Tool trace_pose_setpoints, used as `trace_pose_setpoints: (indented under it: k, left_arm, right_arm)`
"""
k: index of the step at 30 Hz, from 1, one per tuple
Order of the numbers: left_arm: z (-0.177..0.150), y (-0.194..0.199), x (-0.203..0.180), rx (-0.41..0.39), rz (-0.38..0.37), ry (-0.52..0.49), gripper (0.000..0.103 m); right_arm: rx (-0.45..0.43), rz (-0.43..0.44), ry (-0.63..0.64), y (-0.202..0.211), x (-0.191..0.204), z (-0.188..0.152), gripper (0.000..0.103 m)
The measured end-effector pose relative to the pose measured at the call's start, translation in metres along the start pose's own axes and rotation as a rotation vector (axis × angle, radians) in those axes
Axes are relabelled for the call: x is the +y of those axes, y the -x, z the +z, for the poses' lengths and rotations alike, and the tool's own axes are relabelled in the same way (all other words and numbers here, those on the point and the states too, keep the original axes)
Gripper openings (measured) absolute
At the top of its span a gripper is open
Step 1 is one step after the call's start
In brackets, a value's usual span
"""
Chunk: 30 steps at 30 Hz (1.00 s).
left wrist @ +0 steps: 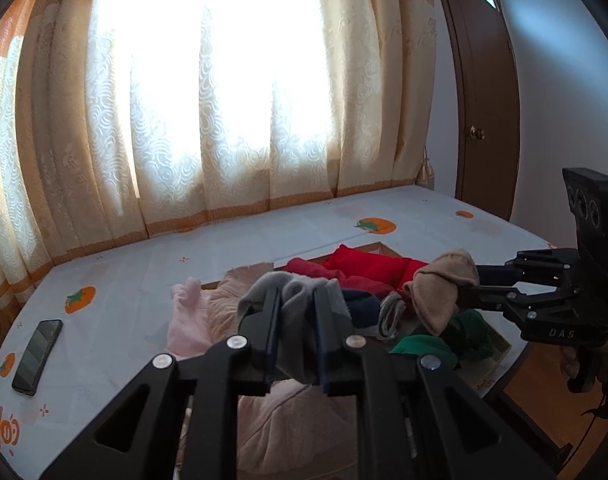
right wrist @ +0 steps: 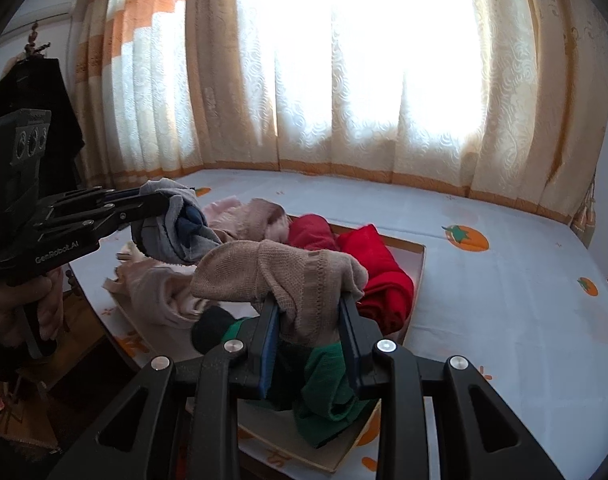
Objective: Take underwear out of drawer
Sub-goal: 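Carry both socks over the tray and open both tools to release them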
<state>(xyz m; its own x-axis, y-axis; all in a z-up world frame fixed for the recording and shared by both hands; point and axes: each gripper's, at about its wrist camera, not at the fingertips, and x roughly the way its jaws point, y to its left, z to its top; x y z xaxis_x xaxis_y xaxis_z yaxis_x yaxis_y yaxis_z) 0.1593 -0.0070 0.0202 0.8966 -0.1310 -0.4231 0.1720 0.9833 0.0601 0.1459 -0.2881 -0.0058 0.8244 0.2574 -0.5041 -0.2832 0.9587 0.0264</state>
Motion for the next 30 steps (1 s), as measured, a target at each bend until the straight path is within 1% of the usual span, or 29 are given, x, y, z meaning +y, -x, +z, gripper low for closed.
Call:
trace_pose_setpoints:
  k: [7, 11, 16, 20, 21, 22, 27, 29, 30]
  left_arm:
    - [0.0, -0.019, -0.001, 0.044, -0.021, 0.018, 0.013]
    - [-0.003, -0.032, -0.004, 0.087, -0.043, 0.027, 0.013]
    - [-0.008, -0.045, -0.005, 0.14, -0.066, 0.044, 0.014]
    - [-0.012, -0.051, -0.003, 0.162, -0.073, 0.06, 0.015]
    - [-0.013, -0.051, -0.003, 0.164, -0.073, 0.061, 0.018]
    - [-0.013, -0.052, -0.003, 0.166, -0.07, 0.064, 0.023]
    - [-0.015, -0.05, -0.005, 0.167, -0.075, 0.066, 0.024]
    - [-0.014, -0.049, -0.005, 0.165, -0.077, 0.067, 0.027]
    - [-0.014, -0.048, -0.005, 0.164, -0.075, 0.07, 0.032]
  right_arm:
    - [0.04, -0.013, -0.013, -0.014, -0.004, -0.002, 0.031]
    - [0.072, -0.023, -0.023, -0.024, -0.006, -0.005, 0.031]
    - [0.09, -0.027, -0.032, -0.03, -0.008, -0.006, 0.031]
    - [0.1, -0.029, -0.033, -0.033, -0.009, -0.006, 0.032]
    - [0.102, -0.029, -0.033, -0.033, -0.009, -0.006, 0.032]
    - [0.104, -0.03, -0.033, -0.034, -0.009, -0.006, 0.032]
    - [0.107, -0.031, -0.031, -0.036, -0.008, -0.005, 0.032]
    - [0.109, -0.031, -0.032, -0.036, -0.008, -0.005, 0.036]
    - [0.112, -0.032, -0.033, -0.037, -0.008, -0.005, 0.039]
